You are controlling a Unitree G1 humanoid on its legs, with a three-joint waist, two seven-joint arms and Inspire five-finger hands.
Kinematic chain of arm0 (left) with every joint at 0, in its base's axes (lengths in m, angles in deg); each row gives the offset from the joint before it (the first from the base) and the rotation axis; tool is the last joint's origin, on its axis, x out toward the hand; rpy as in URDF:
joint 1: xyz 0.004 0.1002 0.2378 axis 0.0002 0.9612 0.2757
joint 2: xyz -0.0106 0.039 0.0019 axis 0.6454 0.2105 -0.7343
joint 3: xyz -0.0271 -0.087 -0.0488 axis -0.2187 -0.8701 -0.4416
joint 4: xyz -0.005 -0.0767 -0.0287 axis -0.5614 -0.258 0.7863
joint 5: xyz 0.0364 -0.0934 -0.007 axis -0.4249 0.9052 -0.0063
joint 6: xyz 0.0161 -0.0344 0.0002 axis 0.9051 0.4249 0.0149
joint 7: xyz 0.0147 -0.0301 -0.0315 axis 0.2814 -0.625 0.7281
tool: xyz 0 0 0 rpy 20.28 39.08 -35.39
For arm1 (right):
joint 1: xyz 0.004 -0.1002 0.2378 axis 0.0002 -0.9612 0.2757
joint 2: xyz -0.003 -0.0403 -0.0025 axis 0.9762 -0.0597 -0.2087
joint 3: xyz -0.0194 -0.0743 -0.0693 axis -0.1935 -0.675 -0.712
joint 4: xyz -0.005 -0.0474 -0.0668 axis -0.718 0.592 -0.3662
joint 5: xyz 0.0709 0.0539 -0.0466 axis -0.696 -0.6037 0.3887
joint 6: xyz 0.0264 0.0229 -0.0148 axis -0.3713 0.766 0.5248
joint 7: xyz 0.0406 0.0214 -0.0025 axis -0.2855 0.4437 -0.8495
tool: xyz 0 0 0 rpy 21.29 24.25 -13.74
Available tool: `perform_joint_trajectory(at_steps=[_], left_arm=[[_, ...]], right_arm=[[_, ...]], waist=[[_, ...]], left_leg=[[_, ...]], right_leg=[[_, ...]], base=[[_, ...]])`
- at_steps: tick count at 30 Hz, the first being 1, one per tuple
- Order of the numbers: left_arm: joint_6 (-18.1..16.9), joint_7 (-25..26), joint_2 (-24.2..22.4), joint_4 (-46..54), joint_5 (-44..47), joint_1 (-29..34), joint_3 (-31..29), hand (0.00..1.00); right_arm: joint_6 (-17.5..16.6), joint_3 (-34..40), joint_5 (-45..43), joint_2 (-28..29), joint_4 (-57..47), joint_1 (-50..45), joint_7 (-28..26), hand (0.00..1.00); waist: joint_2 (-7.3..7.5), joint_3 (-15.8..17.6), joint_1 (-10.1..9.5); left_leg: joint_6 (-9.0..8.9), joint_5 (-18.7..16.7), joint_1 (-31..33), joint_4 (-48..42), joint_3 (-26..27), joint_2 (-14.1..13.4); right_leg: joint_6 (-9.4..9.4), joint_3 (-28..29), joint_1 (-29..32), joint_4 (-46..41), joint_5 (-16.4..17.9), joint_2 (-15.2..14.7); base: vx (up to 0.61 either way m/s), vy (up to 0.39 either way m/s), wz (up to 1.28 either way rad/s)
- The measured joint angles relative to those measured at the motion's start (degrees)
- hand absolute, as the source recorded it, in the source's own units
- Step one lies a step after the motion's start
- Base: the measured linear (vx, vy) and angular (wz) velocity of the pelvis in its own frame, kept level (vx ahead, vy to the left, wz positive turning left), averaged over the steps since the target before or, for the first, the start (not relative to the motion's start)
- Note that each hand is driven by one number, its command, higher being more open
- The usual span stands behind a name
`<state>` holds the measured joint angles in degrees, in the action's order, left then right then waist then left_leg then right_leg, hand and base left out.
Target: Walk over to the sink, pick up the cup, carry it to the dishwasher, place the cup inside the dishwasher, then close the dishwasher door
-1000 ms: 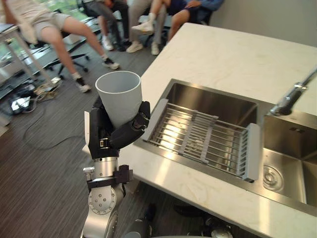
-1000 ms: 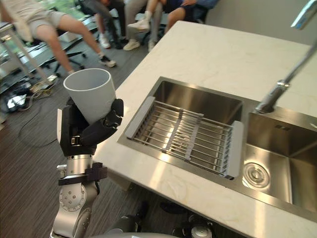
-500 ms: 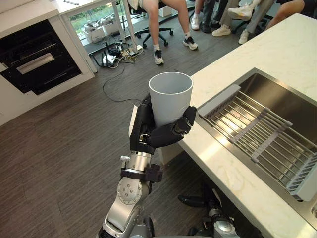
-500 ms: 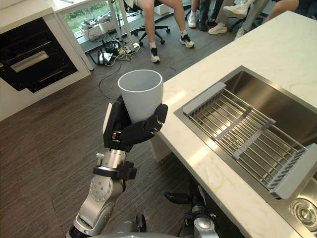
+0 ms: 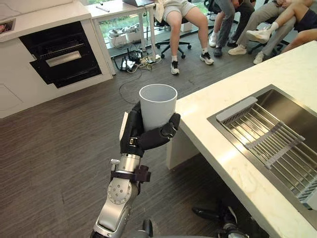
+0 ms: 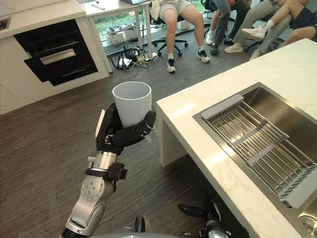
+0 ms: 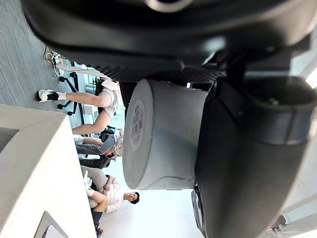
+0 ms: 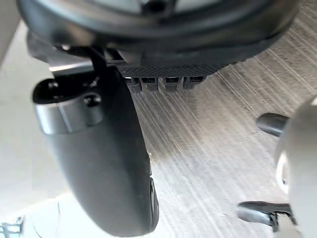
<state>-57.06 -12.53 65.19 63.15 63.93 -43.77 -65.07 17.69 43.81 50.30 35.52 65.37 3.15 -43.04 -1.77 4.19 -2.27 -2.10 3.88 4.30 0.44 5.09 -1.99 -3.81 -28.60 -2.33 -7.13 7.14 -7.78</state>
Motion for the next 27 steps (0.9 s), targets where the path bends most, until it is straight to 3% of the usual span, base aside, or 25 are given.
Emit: perform_joint_trajectory(at_steps=[4,6,7,8,9,11,14,15,16,17,18,19,20,21,23,24,27], left_arm=[[0.2,0.0,0.0,2.8,0.0,1.6,-0.2,0.0],[0.2,0.0,-0.1,3.6,0.0,2.7,-0.5,0.0],[0.2,0.0,-0.1,3.6,0.0,2.9,-0.6,0.0],[0.2,0.0,0.1,3.5,0.0,3.2,-0.8,0.0],[0.2,0.1,0.0,3.4,0.0,3.2,-1.3,0.0],[0.1,0.7,0.0,3.3,0.0,3.2,-2.7,0.0],[0.3,1.5,0.0,2.3,0.1,3.2,-2.9,0.0],[0.3,1.6,0.0,2.3,0.0,3.1,-2.4,0.0],[0.3,1.6,0.0,2.3,0.0,3.1,-2.0,0.0],[0.3,1.6,0.0,2.4,0.0,3.1,-1.5,0.0],[0.3,1.6,-0.5,2.4,0.0,3.3,-1.2,0.0],[0.4,1.6,-1.0,2.4,0.0,3.8,-0.9,0.0],[0.4,1.0,-2.5,3.1,0.0,4.5,-0.6,0.0],[0.4,0.4,-3.7,3.1,0.1,4.4,-0.6,0.0],[0.4,0.3,-5.3,3.2,0.9,4.8,-0.8,0.0],[0.4,0.3,-5.6,3.7,1.3,4.9,-0.9,0.0],[0.3,-0.2,-5.7,5.3,2.5,4.7,-1.2,0.0]], right_arm=[[0.1,2.0,0.0,0.2,1.5,0.4,0.1,1.0],[0.2,2.2,0.1,-0.1,1.5,0.5,0.1,1.0],[0.2,2.1,0.1,0.0,1.5,0.5,0.1,1.0],[0.1,2.0,0.1,0.5,1.4,0.5,-0.1,1.0],[0.1,1.5,0.1,1.1,1.3,0.4,-0.3,1.0],[0.0,1.3,0.1,2.2,1.1,1.1,-0.8,1.0],[0.1,0.9,0.1,2.8,-0.1,1.4,-0.8,1.0],[0.1,0.7,0.1,2.8,-1.0,1.2,-0.7,1.0],[0.1,0.5,0.1,2.6,-1.6,0.9,-0.6,1.0],[0.1,0.4,0.1,2.4,-3.6,0.2,-0.4,1.0],[0.1,0.4,0.1,2.1,-4.4,0.0,-0.2,1.0],[0.1,0.4,0.1,1.8,-4.6,-0.1,-0.1,1.0],[0.2,-0.1,0.1,1.7,-6.9,-0.2,0.3,1.0],[0.2,-0.8,0.1,1.1,-8.4,-0.1,0.4,1.0],[0.0,-1.3,0.1,0.8,-11.7,-0.4,0.4,1.0],[-0.4,-1.5,0.1,0.9,-13.9,-0.2,0.5,1.0],[-1.9,-0.4,0.0,0.8,-17.1,0.1,1.4,1.0]], waist=[[0.93,0.4,-0.9],[1.04,0.5,-1.06],[1.16,0.5,-1.01],[0.43,0.3,-0.74],[0.45,0.3,-0.54],[1.47,0.9,-0.29],[1.68,1.5,0.32],[1.83,1.6,0.69],[2.05,1.5,0.87],[3.24,1.5,1.31],[3.49,1.6,1.39],[2.91,1.4,1.36],[0.79,1.1,1.68],[-0.12,1.5,1.35],[-0.89,1.4,0.34],[-0.9,1.4,0.14],[-0.95,1.2,0.07]], left_leg=[[1.43,-2.3,0.9,-3.3,-2.5,3.0],[3.48,-5.0,1.3,-6.8,-5.9,5.2],[3.9,-5.4,1.2,-7.6,-7.0,5.4],[4.83,-5.8,0.7,-8.8,-10.0,5.3],[4.94,-6.2,1.0,-9.4,-12.2,5.0],[5.01,-6.2,0.9,-9.6,-15.8,5.4],[4.94,-6.8,0.5,-10.4,-21.7,6.3],[4.59,-7.3,0.6,-11.0,-24.3,7.2],[4.34,-7.5,0.6,-11.4,-25.7,7.9],[3.97,-8.9,0.9,-12.8,-29.5,10.7],[3.54,-10.0,0.8,-13.8,-31.0,11.6],[3.41,-10.8,1.3,-14.8,-31.3,10.9],[2.68,-12.9,3.8,-19.2,-27.1,6.7],[0.3,-13.9,4.6,-22.5,-23.6,3.6],[-1.65,-15.1,5.7,-27.6,-16.2,-0.2],[-0.67,-15.7,6.6,-30.9,-9.6,-2.4],[2.08,-17.2,6.9,-31.6,3.1,-5.9]], right_leg=[[-1.88,-2.6,0.5,-7.0,3.5,-4.6],[0.39,-0.2,2.5,-18.6,4.4,-8.4],[1.94,1.8,3.2,-21.4,4.0,-8.7],[4.6,7.6,6.6,-28.3,4.1,-8.0],[3.72,11.4,7.7,-27.4,7.1,-5.5],[3.56,17.8,10.4,-24.6,9.5,-1.1],[3.07,27.1,15.5,-22.5,9.2,4.7],[2.13,30.9,17.1,-21.0,8.6,6.3],[1.5,32.2,17.4,-19.3,8.1,6.5],[1.2,33.5,17.1,-14.8,4.7,4.8],[1.93,31.6,16.3,-15.0,1.1,3.8],[1.97,29.9,15.7,-14.6,1.3,3.9],[3.39,25.1,13.3,-12.1,0.8,4.8],[3.63,23.3,11.3,-11.1,0.7,5.9],[3.81,21.3,7.9,-9.0,0.6,7.5],[3.82,19.9,5.9,-7.8,0.6,8.1],[4.38,17.6,3.6,-5.5,0.8,8.1]], base=[[0.03,0.096,0.49],[0.06,0.137,0.74],[0.13,0.136,0.96],[0.15,0.075,1.0],[0.15,0.048,1.08],[0.11,0.006,0.9],[0.13,-0.079,1.12],[0.12,-0.133,1.24],[0.16,-0.24,1.62],[0.16,-0.243,1.51],[0.18,-0.264,1.45],[0.22,-0.236,1.38],[0.26,-0.282,1.23],[0.25,-0.267,1.09],[0.16,-0.148,0.52],[0.13,-0.086,0.46],[0.11,0.002,0.46]])
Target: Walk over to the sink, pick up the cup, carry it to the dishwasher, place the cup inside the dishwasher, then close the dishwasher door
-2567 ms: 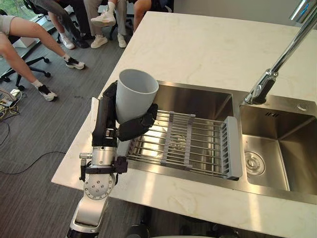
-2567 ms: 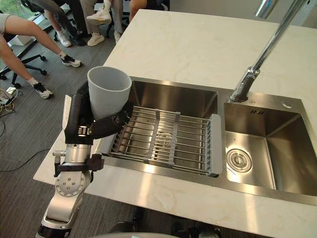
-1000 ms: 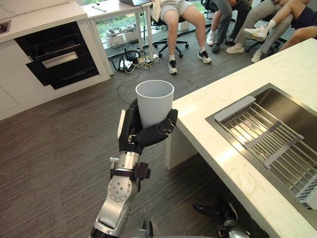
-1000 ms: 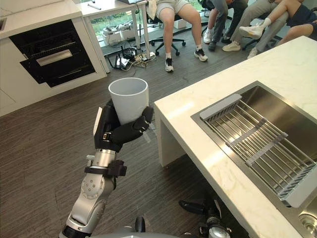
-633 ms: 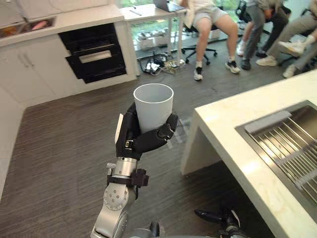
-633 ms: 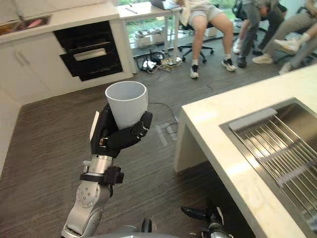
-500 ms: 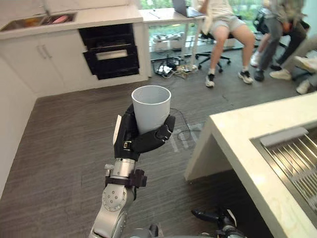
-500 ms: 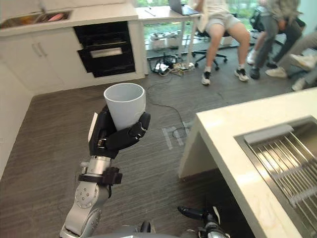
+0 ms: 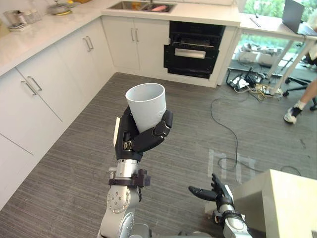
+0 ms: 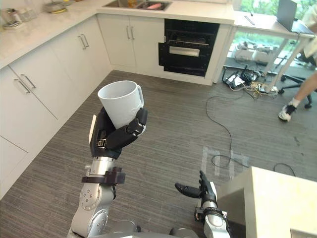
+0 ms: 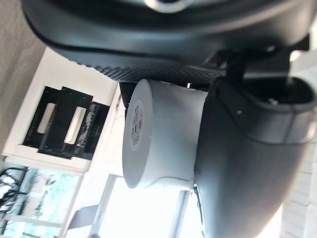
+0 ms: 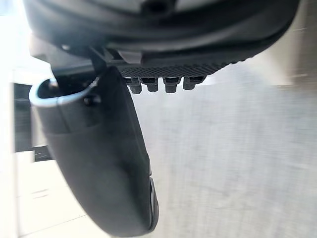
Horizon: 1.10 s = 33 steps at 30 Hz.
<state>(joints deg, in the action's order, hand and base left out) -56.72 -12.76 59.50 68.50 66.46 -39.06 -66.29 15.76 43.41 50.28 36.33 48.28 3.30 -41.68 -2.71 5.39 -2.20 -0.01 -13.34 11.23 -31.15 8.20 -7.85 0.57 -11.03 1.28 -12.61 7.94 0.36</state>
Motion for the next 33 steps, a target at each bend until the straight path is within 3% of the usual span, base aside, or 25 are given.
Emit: perform_joint_trajectory(at_steps=[3,6,19,20,33], left_arm=[[-0.4,-0.4,0.8,-0.2,0.9,-1.3,-1.0,0.0],[-0.3,-0.3,2.7,-3.2,0.9,-1.1,-2.2,0.0],[-0.1,-0.7,4.7,-4.4,0.9,1.7,-2.5,0.0],[0.3,-0.7,5.4,-4.4,0.9,4.1,-5.8,0.0],[0.4,-0.8,3.1,-4.8,2.1,4.2,-6.0,0.0]], right_arm=[[-0.1,1.0,0.0,0.5,1.4,0.5,0.3,1.0],[0.4,1.0,0.0,2.1,5.1,0.8,0.2,1.0],[1.0,1.1,0.1,2.0,10.7,0.1,-0.1,1.0],[1.5,1.4,0.3,1.6,15.8,2.2,-0.7,1.0],[2.6,1.5,0.9,1.5,16.2,2.6,0.8,1.0]], waist=[[0.78,0.0,-0.14],[1.7,0.5,-0.32],[3.25,-0.5,0.69],[4.45,-3.3,1.62],[4.38,-3.3,0.74]], left_leg=[[-0.4,0.4,-3.2,8.6,1.9,2.1],[0.09,1.9,-5.1,11.6,1.6,4.0],[-0.1,8.0,-8.9,23.1,3.3,5.3],[1.48,12.4,-8.8,28.1,3.3,6.9],[1.56,14.3,-8.6,31.1,2.1,7.7]], right_leg=[[-0.59,-0.3,-0.2,2.2,0.0,-1.1],[-1.24,-0.2,-1.9,3.9,-0.5,-2.3],[-0.26,2.8,-0.9,6.6,-2.9,-2.0],[-1.13,4.2,0.5,8.7,-5.8,-2.4],[-1.51,2.5,0.6,10.9,-6.7,-3.1]], base=[[0.06,0.093,0.39],[0.03,0.076,0.17],[-0.02,-0.024,-0.07],[0.0,0.0,0.0],[0.0,0.005,0.06]])
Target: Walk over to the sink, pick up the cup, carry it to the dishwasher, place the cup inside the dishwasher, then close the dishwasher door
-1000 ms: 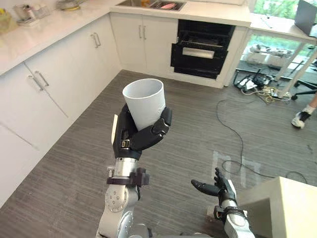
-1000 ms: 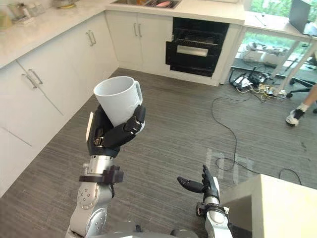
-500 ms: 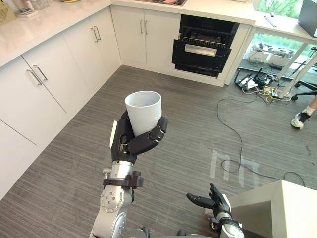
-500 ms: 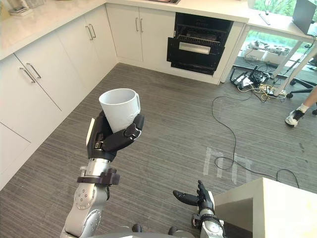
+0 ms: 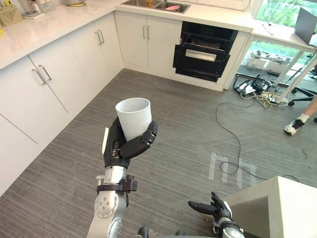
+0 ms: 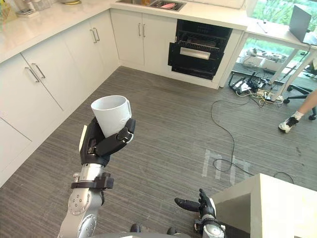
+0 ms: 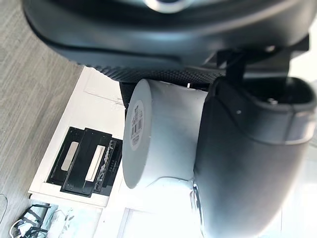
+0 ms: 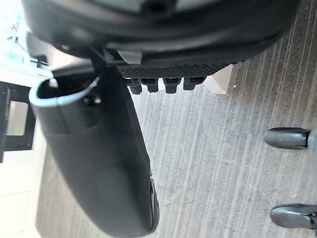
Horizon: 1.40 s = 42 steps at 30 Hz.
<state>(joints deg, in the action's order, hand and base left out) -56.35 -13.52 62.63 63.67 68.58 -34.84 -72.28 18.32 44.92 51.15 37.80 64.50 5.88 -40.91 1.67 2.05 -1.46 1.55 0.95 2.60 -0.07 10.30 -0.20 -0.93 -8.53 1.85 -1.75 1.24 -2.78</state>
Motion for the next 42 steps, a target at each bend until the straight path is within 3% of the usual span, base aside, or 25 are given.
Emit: perform_joint_trajectory(at_steps=[6,13,15,17,19,21,24,27,28,29,30,31,32,33,34,36,39,41,42], left_arm=[[0.9,0.0,-1.2,-1.4,1.2,-0.1,-1.8,0.0],[1.2,0.1,-1.1,-2.6,1.2,-0.1,-2.4,0.0],[1.2,0.1,-1.4,-2.5,1.2,-0.1,-1.9,0.0],[1.2,0.1,-1.4,-2.4,1.2,-0.1,-1.4,0.0],[1.2,0.1,-1.0,-2.0,1.1,-0.2,-0.1,0.0],[1.2,0.1,-0.2,-1.8,1.1,-0.2,1.2,0.0],[1.2,0.2,-0.1,-1.5,1.1,-0.3,1.5,0.0],[1.2,0.4,-0.1,-1.5,1.1,-0.8,1.9,0.0],[1.2,0.5,-0.1,-1.9,1.1,-0.8,2.1,0.0],[1.6,0.6,-1.2,-2.4,1.1,-0.6,2.5,0.0],[1.6,0.6,-1.6,-2.4,1.1,-0.5,2.5,0.0],[1.7,0.5,-2.5,-2.4,1.1,-0.6,2.5,0.0],[1.7,0.5,-3.2,-2.4,1.1,-0.7,2.4,0.0],[1.7,0.4,-3.6,-2.4,1.2,-0.7,2.4,0.0],[1.7,0.0,-4.0,-1.9,1.2,-0.3,2.6,0.0],[1.7,-0.4,-4.1,0.2,1.8,0.2,2.5,0.0],[1.1,-1.2,-4.1,2.3,3.0,-0.1,2.3,0.0],[1.1,-1.2,-4.0,2.1,3.3,-0.2,1.9,0.0],[1.1,-1.2,-3.9,1.8,3.3,-0.3,1.3,0.0]], right_arm=[[0.6,0.1,1.9,0.0,0.0,2.1,1.8,1.0],[0.7,0.0,4.4,-0.4,0.0,4.1,2.7,1.0],[0.7,0.0,4.5,-1.2,-0.2,4.4,2.9,1.0],[0.9,0.1,5.1,-1.8,-0.2,4.4,2.9,1.0],[1.5,-0.1,6.2,-1.8,-1.3,4.0,3.0,1.0],[1.9,-0.4,6.3,-1.3,-2.5,2.9,2.9,1.0],[1.9,-1.8,6.6,-0.9,-5.5,2.0,2.8,1.0],[1.9,-1.8,6.6,-0.8,-6.5,2.0,2.6,1.0],[1.9,-1.9,6.6,-0.9,-7.2,1.4,2.7,1.0],[2.1,-1.9,6.6,-1.7,-7.1,1.5,2.8,1.0],[2.1,-1.9,6.6,-1.8,-7.2,1.5,2.8,1.0],[2.1,-2.1,6.6,-1.8,-8.3,1.6,2.7,1.0],[2.0,-2.8,6.6,-1.8,-10.5,1.1,2.8,1.0],[2.0,-3.0,6.5,-1.8,-11.8,0.5,2.9,1.0],[1.5,-3.4,6.5,-1.4,-14.1,-0.2,3.2,1.0],[0.3,-3.3,6.1,-1.5,-16.4,-0.7,3.8,1.0],[0.1,-2.2,5.9,-1.5,-15.9,0.4,4.4,1.0],[0.1,-1.7,5.9,-1.5,-13.6,1.7,4.5,1.0],[0.1,-1.6,5.9,-1.6,-12.3,2.1,4.5,1.0]], waist=[[-0.26,0.2,-0.19],[-0.72,0.9,-0.37],[-1.26,1.7,-0.34],[-1.36,2.3,-0.14],[-1.56,4.6,0.46],[-1.41,5.0,1.14],[-1.71,5.1,1.57],[-1.64,5.0,2.62],[-1.32,4.9,3.03],[-3.29,4.7,3.04],[-4.02,4.7,2.93],[-4.73,4.7,2.87],[-4.75,4.8,2.79],[-4.69,4.8,2.63],[-4.56,4.9,2.03],[-4.46,5.0,0.85],[-4.61,4.8,-0.84],[-3.91,5.2,-1.06],[-3.21,5.7,-1.16]], left_leg=[[0.04,-1.0,0.7,-0.7,1.4,0.0],[0.34,-7.0,3.6,-8.2,3.4,-0.9],[0.77,-9.0,3.6,-10.3,3.6,-0.8],[1.28,-11.0,3.1,-11.7,3.5,0.0],[2.4,-13.0,0.1,-12.5,1.8,0.9],[2.74,-14.6,-1.8,-12.9,-0.1,1.3],[1.92,-16.9,-4.3,-13.4,-3.0,1.2],[-0.74,-18.8,-5.9,-13.0,-7.1,0.3],[-2.82,-20.2,-7.6,-13.8,-9.4,0.2],[-3.75,-21.0,-8.1,-15.3,-10.5,-1.7],[-4.04,-20.9,-8.0,-16.8,-10.6,-2.7],[-5.6,-19.8,-6.7,-22.4,-10.7,-3.9],[-7.26,-16.6,-3.5,-32.7,-10.4,-5.0],[-7.6,-13.6,-1.2,-39.1,-10.1,-5.6],[-7.77,-12.9,2.4,-49.2,-7.3,-8.0],[-5.36,-15.3,8.5,-58.3,-1.5,-12.2],[-4.56,-18.9,17.2,-54.5,-0.5,-12.8],[-4.45,-18.8,20.9,-44.6,-1.3,-9.8],[-4.7,-16.6,22.2,-36.1,-2.4,-6.9]], right_leg=[[-0.53,1.0,0.1,2.0,-0.9,-0.1],[-1.3,3.1,0.4,2.1,-0.2,-0.1],[-2.02,3.3,2.3,-3.8,3.2,-0.8],[-3.08,3.2,6.1,-14.8,8.0,-2.5],[-2.72,2.1,11.6,-32.8,9.7,-4.7],[-1.84,2.2,14.3,-38.9,12.4,-5.1],[-1.85,2.0,18.9,-37.5,14.1,-3.9],[-1.75,2.8,23.2,-31.1,13.0,-0.8],[1.24,2.9,23.1,-28.2,6.4,-0.3],[1.85,0.6,21.4,-28.7,7.9,0.3],[2.43,-0.4,20.3,-28.5,8.3,0.9],[3.51,-1.4,17.1,-26.2,9.0,2.2],[3.98,-1.7,12.8,-22.9,9.2,3.3],[4.06,-1.6,10.0,-20.9,9.3,3.7],[4.26,-1.3,4.9,-17.1,9.4,4.3],[4.37,-0.6,-1.6,-12.1,9.5,4.7],[4.34,0.4,-6.4,-6.4,9.5,4.3],[3.32,0.2,-8.7,-4.6,10.1,2.4],[1.18,0.3,-9.9,-4.2,11.5,0.3]], base=[[0.01,0.015,-0.1],[0.07,0.034,-0.19],[0.08,0.073,-0.06],[0.08,0.096,0.09],[0.14,0.113,0.35],[0.2,0.061,0.57],[0.33,0.007,0.52],[0.49,-0.106,0.84],[0.56,-0.169,0.8],[0.57,-0.171,0.69],[0.49,-0.144,0.32],[0.59,-0.194,0.22],[0.58,-0.202,0.23],[0.52,-0.178,0.14],[0.49,-0.135,0.03],[0.51,-0.101,-0.1],[0.36,0.044,-0.12],[0.28,0.155,0.0],[0.34,0.215,0.01]])
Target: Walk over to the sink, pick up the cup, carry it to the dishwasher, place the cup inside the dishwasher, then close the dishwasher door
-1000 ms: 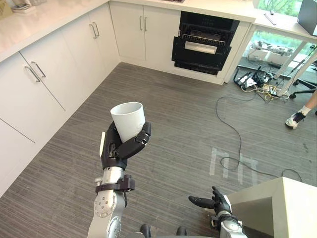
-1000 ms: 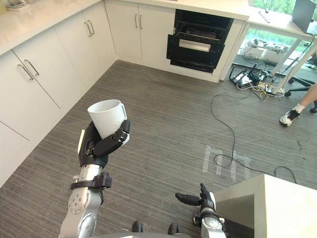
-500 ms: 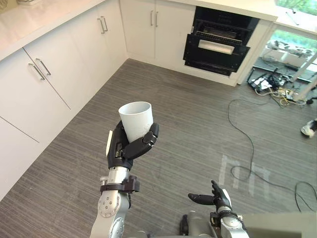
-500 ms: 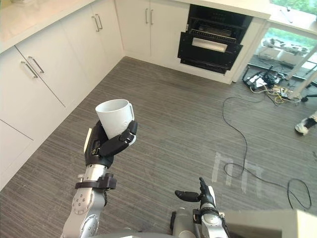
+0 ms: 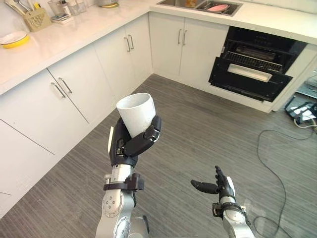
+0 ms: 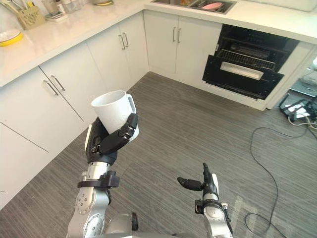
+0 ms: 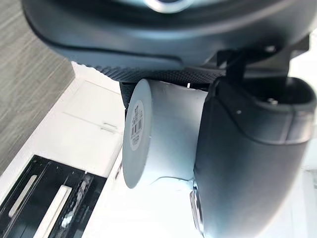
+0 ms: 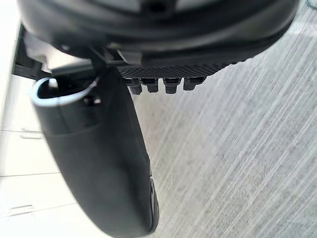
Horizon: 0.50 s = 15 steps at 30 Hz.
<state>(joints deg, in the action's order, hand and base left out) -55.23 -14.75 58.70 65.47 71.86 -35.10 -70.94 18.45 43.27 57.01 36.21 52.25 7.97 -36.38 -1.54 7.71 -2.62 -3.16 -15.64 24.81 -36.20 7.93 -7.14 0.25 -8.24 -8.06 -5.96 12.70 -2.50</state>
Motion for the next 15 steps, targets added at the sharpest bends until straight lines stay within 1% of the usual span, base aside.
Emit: perform_joint_trajectory(at_steps=[1,2,3,4,5,6,7,8,9,10,11,12,13,14,15], left_arm=[[0.0,0.1,-0.1,-0.5,0.0,0.0,-0.3,0.0],[0.0,0.2,0.0,-1.3,0.0,0.0,-0.6,0.0],[0.1,0.3,0.6,-1.8,0.0,-0.4,-0.6,0.0],[0.2,0.4,0.9,-1.7,0.0,-0.5,-1.2,0.0],[0.3,0.6,1.1,-1.7,0.0,-0.5,-1.2,0.0],[0.5,0.6,1.3,-1.7,0.0,-0.5,-1.1,0.0],[0.7,0.7,2.3,-1.6,0.0,-0.3,-0.7,0.0],[0.9,0.7,3.6,-1.3,0.0,-0.1,-0.2,0.0],[1.1,0.7,4.7,-0.9,-0.1,-0.2,0.3,0.0],[1.2,0.7,5.5,-0.2,-0.2,-0.1,0.8,0.0],[1.2,0.7,5.5,0.7,-0.3,0.2,1.2,0.0],[1.2,0.7,5.4,1.6,-0.7,0.3,1.5,0.0],[1.1,0.6,5.3,3.4,-1.2,0.3,1.9,0.0],[0.5,0.4,5.4,4.6,-1.2,0.1,2.1,0.0],[0.2,0.4,5.3,5.1,-1.2,0.1,2.2,0.0]], right_arm=[[0.0,0.0,0.0,-0.5,1.4,-0.1,0.0,1.0],[0.2,0.0,0.0,-0.5,3.8,0.0,0.0,1.0],[0.5,-0.1,0.0,0.2,4.9,0.2,0.0,1.0],[0.7,-0.3,0.1,0.8,5.0,0.0,-0.3,1.0],[0.9,-0.2,0.1,1.2,4.7,-0.2,-0.3,1.0],[1.1,-0.1,0.1,1.6,4.4,-0.3,-0.2,1.0],[1.4,-0.1,0.2,2.2,3.8,-0.4,-0.3,1.0],[1.4,-0.1,0.2,2.7,2.6,-0.6,-0.3,1.0],[1.4,-0.1,0.2,3.2,1.9,-0.6,-0.4,1.0],[1.4,-0.1,0.3,4.0,1.0,-0.8,-0.6,1.0],[1.4,-0.1,0.3,4.6,0.3,-1.2,-0.9,1.0],[1.4,-0.1,0.3,5.1,-0.2,-1.5,-1.1,1.0],[1.4,-0.1,0.4,6.2,-1.0,-2.0,-1.4,1.0],[1.4,-0.2,0.7,7.2,-1.8,-2.3,-1.5,1.0],[1.3,-0.2,0.8,7.5,-1.9,-2.4,-1.6,1.0]], waist=[[-0.3,-0.2,-0.05],[-0.53,-0.5,-0.6],[0.71,-0.7,-0.46],[1.49,-0.7,-0.55],[1.59,-0.6,-0.97],[1.84,-0.6,-1.4],[2.24,-0.8,-1.8],[2.3,-0.8,-1.44],[2.4,-0.7,-0.89],[2.48,-0.7,-0.15],[2.49,-0.7,0.12],[2.52,-0.8,0.31],[2.68,-0.9,0.4],[2.88,-1.1,0.52],[2.92,-1.2,0.61]], left_leg=[[0.22,5.5,0.1,10.2,-1.2,1.7],[2.18,14.6,-0.9,13.3,-0.8,2.4],[2.62,13.1,-1.1,12.4,0.0,3.5],[3.86,10.3,0.3,8.8,0.5,4.0],[4.53,7.9,1.1,5.8,1.1,3.6],[5.03,6.7,1.0,4.5,2.0,3.4],[5.81,4.4,-0.5,3.6,3.3,3.2],[6.26,2.9,-3.5,4.5,3.9,3.7],[6.66,2.2,-6.0,5.9,3.9,4.2],[6.59,1.2,-10.2,8.4,4.0,4.9],[6.64,0.7,-13.1,10.1,4.0,5.2],[6.63,0.4,-15.1,11.4,4.0,5.2],[6.42,-0.2,-18.3,13.8,3.9,5.1],[6.13,-1.0,-20.5,15.2,3.7,5.1],[6.05,-1.6,-21.5,15.7,3.6,5.0]], right_leg=[[-2.15,0.2,-0.8,0.1,1.6,-1.1],[-3.59,0.8,-2.1,0.1,3.2,-1.9],[-3.83,0.9,-2.5,0.1,3.5,-3.5],[-4.26,1.7,-2.4,-0.5,3.2,-4.6],[-4.45,2.7,-2.1,-1.8,3.1,-5.0],[-4.46,3.4,-1.6,-3.7,3.1,-5.2],[-5.01,4.5,0.9,-10.4,2.8,-5.9],[-7.81,5.3,5.1,-21.8,1.0,-7.1],[-9.81,6.1,8.9,-31.5,-1.8,-8.0],[-9.43,6.7,13.4,-42.4,-1.6,-8.5],[-8.68,6.4,16.0,-47.5,-1.2,-8.4],[-7.95,5.8,17.9,-50.1,-0.8,-8.4],[-6.77,3.8,21.6,-51.9,0.0,-8.2],[-5.77,1.7,25.3,-51.1,0.7,-8.0],[-5.22,0.6,26.8,-50.1,1.0,-7.8]], base=[[0.44,0.293,-0.12],[0.39,0.261,-0.1],[0.43,0.28,-0.14],[0.46,0.278,-0.11],[0.45,0.281,-0.23],[0.44,0.268,-0.44],[0.41,0.266,-0.49],[0.48,0.304,-0.4],[0.48,0.276,-0.13],[0.4,0.199,0.01],[0.31,0.131,0.02],[0.35,0.108,0.01],[0.42,0.08,0.04],[0.42,0.049,0.04],[0.37,-0.021,0.03]])
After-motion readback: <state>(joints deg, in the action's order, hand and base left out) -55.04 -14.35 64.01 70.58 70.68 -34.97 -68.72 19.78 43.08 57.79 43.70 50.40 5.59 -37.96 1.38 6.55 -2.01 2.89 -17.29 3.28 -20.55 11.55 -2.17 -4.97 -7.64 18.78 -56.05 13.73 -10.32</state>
